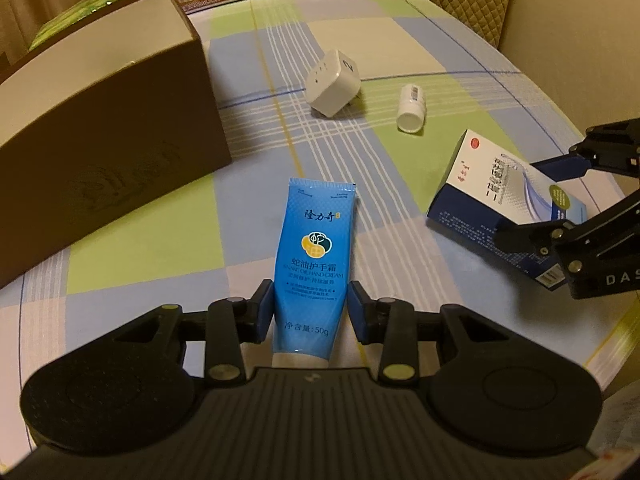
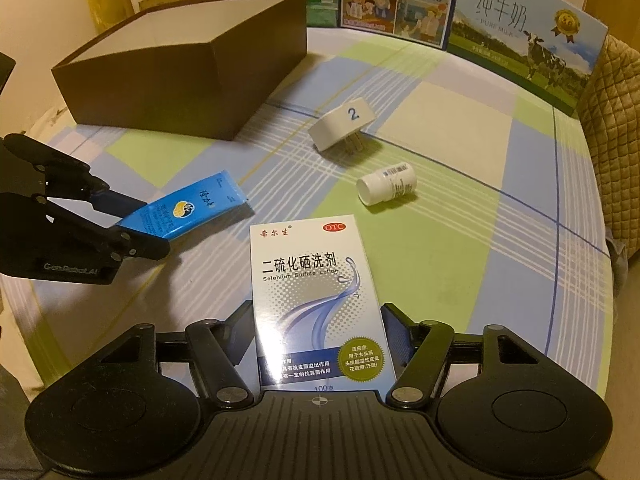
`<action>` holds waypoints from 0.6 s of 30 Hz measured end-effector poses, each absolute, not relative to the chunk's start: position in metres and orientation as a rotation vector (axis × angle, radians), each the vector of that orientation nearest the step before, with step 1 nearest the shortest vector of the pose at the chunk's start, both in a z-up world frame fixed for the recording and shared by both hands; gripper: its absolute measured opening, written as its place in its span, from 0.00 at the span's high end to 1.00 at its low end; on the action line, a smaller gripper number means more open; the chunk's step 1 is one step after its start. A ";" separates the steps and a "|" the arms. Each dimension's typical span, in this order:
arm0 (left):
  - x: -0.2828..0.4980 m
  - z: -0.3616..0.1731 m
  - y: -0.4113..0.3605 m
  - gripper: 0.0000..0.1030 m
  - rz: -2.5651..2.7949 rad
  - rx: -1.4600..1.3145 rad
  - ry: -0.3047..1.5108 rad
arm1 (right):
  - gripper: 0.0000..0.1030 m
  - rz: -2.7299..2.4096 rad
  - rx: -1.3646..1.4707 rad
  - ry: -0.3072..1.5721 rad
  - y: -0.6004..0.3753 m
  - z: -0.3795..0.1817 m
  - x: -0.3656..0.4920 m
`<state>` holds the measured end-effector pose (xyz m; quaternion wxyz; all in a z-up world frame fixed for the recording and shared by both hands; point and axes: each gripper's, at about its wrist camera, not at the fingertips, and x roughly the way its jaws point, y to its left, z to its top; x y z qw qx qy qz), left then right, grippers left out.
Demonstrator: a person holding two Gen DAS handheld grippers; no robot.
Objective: Organize rigid objects
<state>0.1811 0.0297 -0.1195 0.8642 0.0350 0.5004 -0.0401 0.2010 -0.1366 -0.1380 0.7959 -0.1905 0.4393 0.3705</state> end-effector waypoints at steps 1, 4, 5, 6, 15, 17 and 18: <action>0.180 -0.118 0.031 0.67 -0.081 0.069 1.044 | 0.38 0.797 -0.407 0.942 -0.136 -0.137 0.201; 0.178 -0.112 0.034 0.67 -0.074 0.061 1.031 | 0.38 0.803 -0.406 0.938 -0.135 -0.135 0.201; 0.177 -0.110 0.035 0.67 -0.071 0.058 1.026 | 0.38 0.804 -0.407 0.935 -0.134 -0.134 0.201; 0.176 -0.108 0.036 0.67 -0.070 0.054 1.022 | 0.38 0.806 -0.407 0.934 -0.133 -0.133 0.200; 0.167 -0.092 0.044 0.67 -0.050 0.025 0.986 | 0.38 0.829 -0.408 0.910 -0.125 -0.125 0.201; 0.166 -0.087 0.047 0.67 -0.044 0.018 0.977 | 0.38 0.833 -0.409 0.904 -0.123 -0.123 0.200; 0.164 -0.085 0.048 0.67 -0.041 0.014 0.972 | 0.38 0.835 -0.409 0.902 -0.122 -0.122 0.200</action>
